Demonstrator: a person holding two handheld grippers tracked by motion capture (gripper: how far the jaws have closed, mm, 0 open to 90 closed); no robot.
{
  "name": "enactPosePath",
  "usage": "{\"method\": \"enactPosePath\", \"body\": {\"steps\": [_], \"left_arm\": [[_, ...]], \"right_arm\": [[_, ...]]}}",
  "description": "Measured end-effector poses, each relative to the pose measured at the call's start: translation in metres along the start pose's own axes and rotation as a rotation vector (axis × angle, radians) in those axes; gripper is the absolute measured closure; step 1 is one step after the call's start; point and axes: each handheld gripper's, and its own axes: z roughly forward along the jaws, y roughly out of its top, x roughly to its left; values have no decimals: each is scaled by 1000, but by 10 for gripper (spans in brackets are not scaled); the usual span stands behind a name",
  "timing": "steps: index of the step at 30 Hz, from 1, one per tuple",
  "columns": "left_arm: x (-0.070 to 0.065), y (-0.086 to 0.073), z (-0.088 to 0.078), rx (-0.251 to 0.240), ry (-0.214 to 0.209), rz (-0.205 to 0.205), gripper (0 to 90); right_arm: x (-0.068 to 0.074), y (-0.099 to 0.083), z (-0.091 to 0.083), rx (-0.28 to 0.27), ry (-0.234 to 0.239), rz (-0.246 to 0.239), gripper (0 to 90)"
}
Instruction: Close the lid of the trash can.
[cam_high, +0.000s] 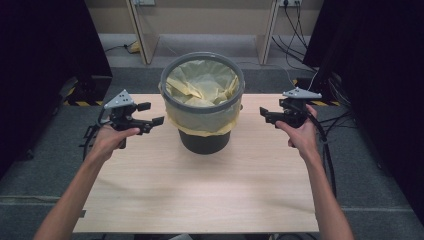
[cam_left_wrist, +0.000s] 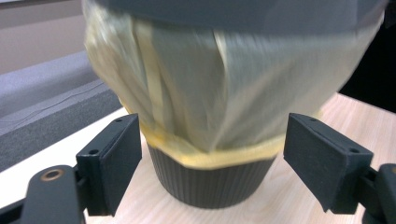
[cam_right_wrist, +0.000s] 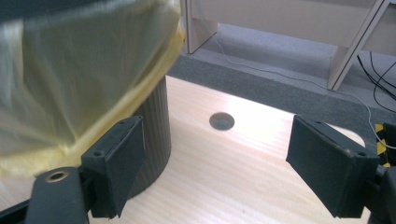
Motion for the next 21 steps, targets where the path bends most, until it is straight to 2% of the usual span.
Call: {"method": "enactPosePath", "body": {"steps": [4, 12, 19, 21], "left_arm": [[-6, -18, 3, 22, 11, 22, 190], [-12, -54, 7, 58, 21, 21, 190], [-19, -90, 12, 102, 16, 19, 189], [-21, -100, 14, 108, 14, 16, 190]], "right_arm": [[1, -19, -1, 10, -5, -4, 198], [2, -52, -2, 23, -25, -1, 197], [9, -84, -4, 29, -50, -9, 196], [12, -95, -3, 45, -57, -23, 197]]}}
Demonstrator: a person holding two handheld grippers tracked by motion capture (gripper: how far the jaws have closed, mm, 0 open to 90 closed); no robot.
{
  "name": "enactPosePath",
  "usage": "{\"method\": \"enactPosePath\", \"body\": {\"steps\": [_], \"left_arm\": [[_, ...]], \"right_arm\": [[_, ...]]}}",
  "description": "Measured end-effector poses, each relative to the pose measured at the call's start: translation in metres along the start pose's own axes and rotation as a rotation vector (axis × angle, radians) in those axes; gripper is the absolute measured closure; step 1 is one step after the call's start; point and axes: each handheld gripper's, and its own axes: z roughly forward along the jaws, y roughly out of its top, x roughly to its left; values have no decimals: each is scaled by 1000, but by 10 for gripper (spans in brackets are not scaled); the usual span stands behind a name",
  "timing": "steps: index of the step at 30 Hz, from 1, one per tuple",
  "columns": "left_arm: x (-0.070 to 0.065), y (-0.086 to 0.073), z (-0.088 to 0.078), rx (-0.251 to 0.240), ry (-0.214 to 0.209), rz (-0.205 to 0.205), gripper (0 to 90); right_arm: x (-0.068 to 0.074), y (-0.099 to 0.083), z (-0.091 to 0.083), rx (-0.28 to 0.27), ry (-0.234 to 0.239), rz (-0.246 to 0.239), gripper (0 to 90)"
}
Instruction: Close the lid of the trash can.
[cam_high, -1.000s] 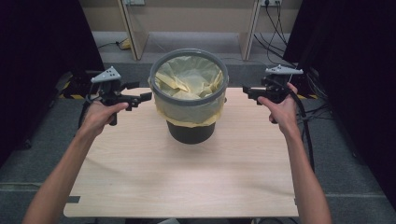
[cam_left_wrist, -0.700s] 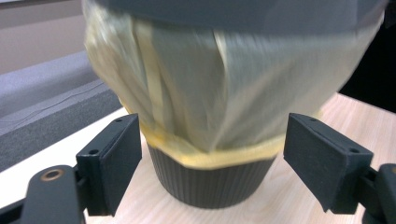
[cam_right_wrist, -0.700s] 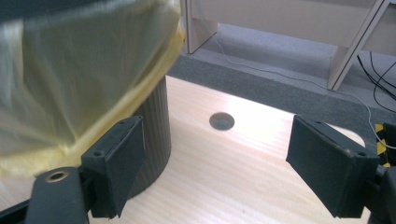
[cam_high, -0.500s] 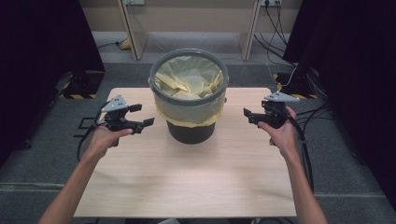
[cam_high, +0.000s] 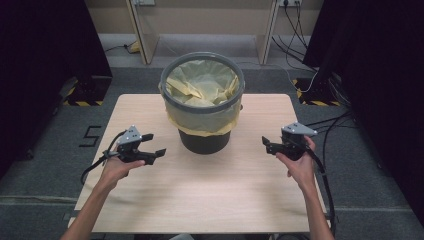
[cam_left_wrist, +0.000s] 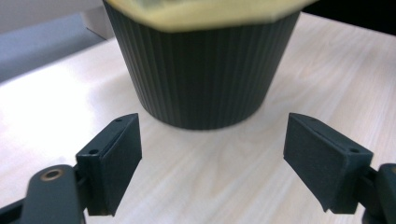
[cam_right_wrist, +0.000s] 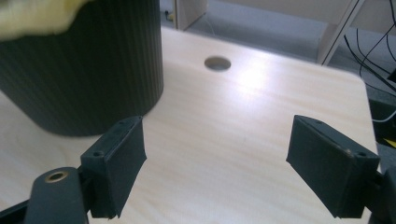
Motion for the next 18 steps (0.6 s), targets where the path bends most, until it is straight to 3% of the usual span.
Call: {"method": "enactPosePath", "body": {"steps": [12, 18], "left_arm": [[-7, -41, 14, 67, 0, 10, 190], [-12, -57, 25, 116, 8, 36, 190]], "right_arm": [[20, -44, 8, 59, 9, -22, 196], [30, -56, 14, 69, 39, -1, 196]]}}
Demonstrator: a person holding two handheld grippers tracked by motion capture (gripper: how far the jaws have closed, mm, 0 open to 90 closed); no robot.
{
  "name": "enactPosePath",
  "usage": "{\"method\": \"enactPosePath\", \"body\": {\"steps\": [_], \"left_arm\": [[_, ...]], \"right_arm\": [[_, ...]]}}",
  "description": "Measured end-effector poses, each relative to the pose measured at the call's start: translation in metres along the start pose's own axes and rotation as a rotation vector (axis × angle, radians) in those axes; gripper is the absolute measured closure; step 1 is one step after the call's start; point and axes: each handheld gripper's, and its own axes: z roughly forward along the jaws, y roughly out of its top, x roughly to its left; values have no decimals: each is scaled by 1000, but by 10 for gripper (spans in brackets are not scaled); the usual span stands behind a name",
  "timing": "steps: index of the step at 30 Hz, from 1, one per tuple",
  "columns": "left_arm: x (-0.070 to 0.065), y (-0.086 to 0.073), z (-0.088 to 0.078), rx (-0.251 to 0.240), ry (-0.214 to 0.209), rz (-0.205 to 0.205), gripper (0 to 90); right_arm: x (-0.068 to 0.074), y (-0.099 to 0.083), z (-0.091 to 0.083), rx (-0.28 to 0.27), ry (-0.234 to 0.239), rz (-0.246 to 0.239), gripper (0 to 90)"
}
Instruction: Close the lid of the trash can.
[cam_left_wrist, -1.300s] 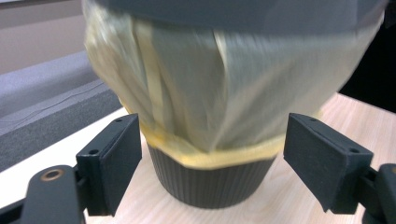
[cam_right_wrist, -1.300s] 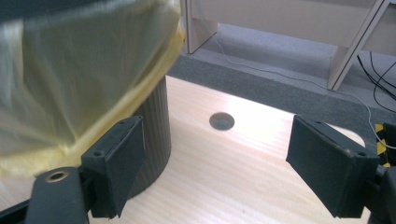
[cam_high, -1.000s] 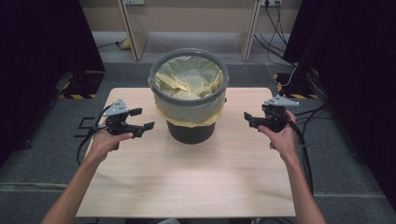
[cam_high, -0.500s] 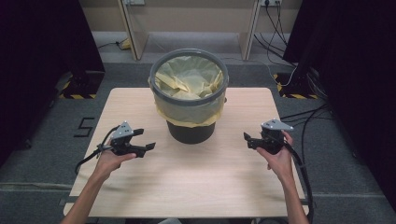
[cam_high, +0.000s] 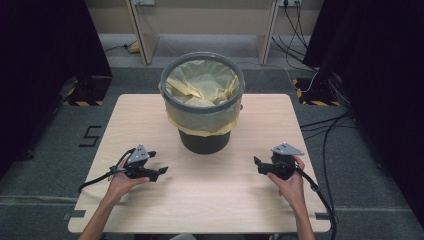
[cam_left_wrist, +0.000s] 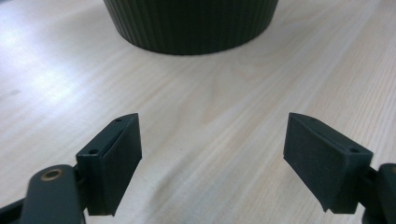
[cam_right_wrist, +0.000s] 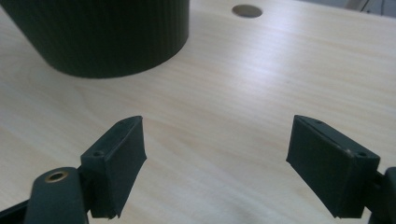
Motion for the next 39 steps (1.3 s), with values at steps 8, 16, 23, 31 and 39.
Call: {"method": "enactPosePath", "body": {"steps": [8, 16, 23, 31, 39], "left_arm": [[-1, -9, 8, 80, -17, 15, 190], [1, -11, 8, 120, -39, -15, 170], [1, -11, 8, 119, -40, -15, 167], [1, -11, 8, 119, -40, -14, 167], [1, -11, 8, 119, -40, -14, 167]], "right_arm": [[8, -17, 4, 47, 17, -30, 197], [6, -26, 3, 64, 14, -13, 197], [8, -36, -2, 95, 5, -8, 199], [17, -45, -9, 158, -15, -35, 191], [26, -52, -13, 179, -28, -44, 184]]}}
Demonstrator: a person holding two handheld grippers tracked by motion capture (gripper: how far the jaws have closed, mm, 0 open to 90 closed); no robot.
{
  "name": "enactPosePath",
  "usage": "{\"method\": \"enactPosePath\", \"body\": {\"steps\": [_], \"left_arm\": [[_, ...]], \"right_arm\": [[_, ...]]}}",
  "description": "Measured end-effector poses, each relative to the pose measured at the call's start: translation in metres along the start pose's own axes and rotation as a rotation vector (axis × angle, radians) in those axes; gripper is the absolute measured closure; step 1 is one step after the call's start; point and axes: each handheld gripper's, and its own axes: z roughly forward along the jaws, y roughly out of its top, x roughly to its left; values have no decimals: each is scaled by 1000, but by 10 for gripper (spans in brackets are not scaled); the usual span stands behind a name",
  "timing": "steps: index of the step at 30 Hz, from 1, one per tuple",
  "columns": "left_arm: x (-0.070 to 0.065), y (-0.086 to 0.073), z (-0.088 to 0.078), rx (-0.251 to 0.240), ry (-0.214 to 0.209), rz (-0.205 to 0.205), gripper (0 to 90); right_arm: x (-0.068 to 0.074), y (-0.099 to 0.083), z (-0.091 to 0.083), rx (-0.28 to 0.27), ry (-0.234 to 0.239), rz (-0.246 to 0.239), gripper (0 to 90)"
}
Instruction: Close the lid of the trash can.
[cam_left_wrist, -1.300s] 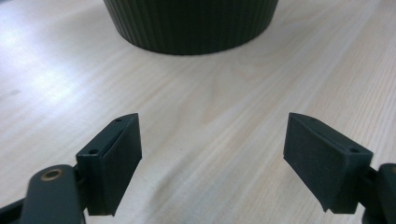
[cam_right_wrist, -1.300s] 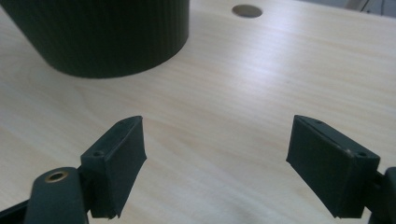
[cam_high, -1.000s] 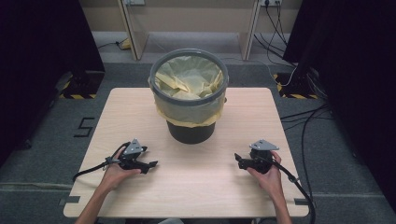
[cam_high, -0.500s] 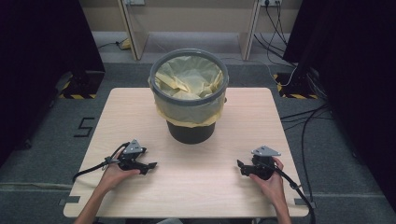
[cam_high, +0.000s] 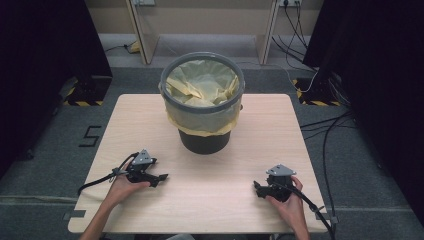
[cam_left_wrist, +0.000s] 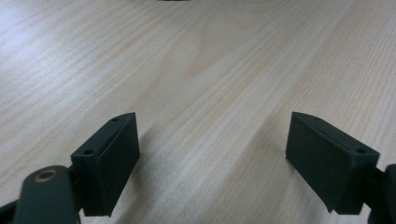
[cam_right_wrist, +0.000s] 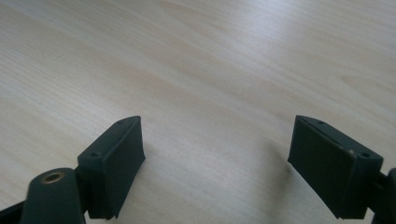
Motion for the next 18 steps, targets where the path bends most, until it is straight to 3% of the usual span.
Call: {"method": "enactPosePath", "body": {"steps": [5, 18], "left_arm": [[0, 0, 0, 0, 0, 0, 167], [0, 0, 0, 0, 0, 1, 167]], "right_arm": [[0, -8, -1, -28, 23, 60, 171], [0, -8, -1, -24, 23, 62, 147]]}}
